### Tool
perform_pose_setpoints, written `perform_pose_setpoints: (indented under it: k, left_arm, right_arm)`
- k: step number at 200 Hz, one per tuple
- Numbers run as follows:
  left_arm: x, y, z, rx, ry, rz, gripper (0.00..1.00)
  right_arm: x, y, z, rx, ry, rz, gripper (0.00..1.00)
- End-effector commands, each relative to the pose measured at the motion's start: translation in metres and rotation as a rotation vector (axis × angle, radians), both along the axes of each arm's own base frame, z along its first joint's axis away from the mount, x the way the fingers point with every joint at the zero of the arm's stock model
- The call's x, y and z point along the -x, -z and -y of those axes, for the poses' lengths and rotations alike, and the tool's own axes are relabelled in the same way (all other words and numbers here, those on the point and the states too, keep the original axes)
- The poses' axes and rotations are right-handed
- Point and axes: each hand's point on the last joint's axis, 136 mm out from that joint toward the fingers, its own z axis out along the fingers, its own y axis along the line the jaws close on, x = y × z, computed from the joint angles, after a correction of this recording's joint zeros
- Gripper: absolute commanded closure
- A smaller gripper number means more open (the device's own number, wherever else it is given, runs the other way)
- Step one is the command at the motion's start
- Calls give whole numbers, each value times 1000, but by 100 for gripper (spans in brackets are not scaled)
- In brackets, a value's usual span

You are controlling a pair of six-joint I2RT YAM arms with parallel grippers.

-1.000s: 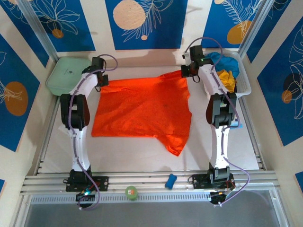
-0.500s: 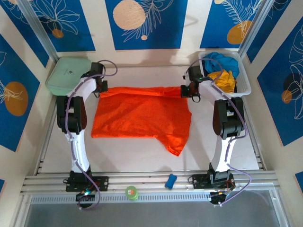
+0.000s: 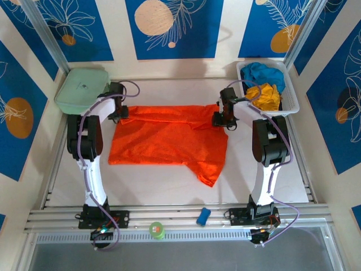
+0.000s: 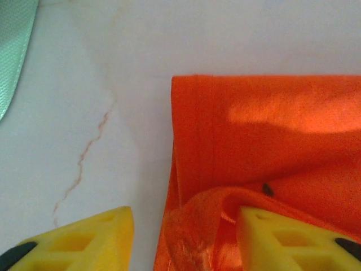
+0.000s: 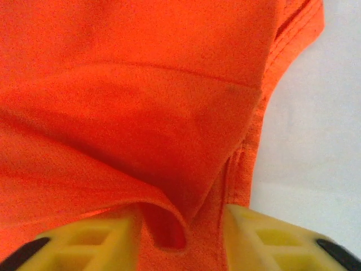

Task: Fold and stack the t-shirts

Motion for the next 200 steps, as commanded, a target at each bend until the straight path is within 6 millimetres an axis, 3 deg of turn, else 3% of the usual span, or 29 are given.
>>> perform_pose_setpoints:
  k: [1, 19, 39, 64, 109, 133, 150, 200]
  left_arm:
    - [7, -45, -7, -6, -23, 81, 41]
    - [13, -70, -9, -13, -30, 129, 28]
    - [20, -100, -12, -19, -40, 187, 18]
    - [27, -125, -15, -23, -59, 219, 15]
    - [48, -152, -15, 7, -82, 262, 15]
    - [64, -164, -15, 22, -97, 273, 15]
    - [77, -170, -16, 29, -111, 266, 15]
    - [118, -174, -19, 49, -174, 194, 15]
  right_arm:
    - [16, -28, -5, -32, -18, 1, 51]
    - [17, -56, -10, -58, -35, 36, 50]
    - [13, -81, -26, -124, -64, 61, 57]
    - [-2, -95, -52, -192, -101, 66, 69]
    - [-53, -64, -87, -178, -138, 2, 90]
    - [-64, -41, -95, -184, -121, -63, 99]
    - [-57, -31, -103, -197, -113, -92, 100]
    - [-1, -12, -118, -228, -57, -136, 100]
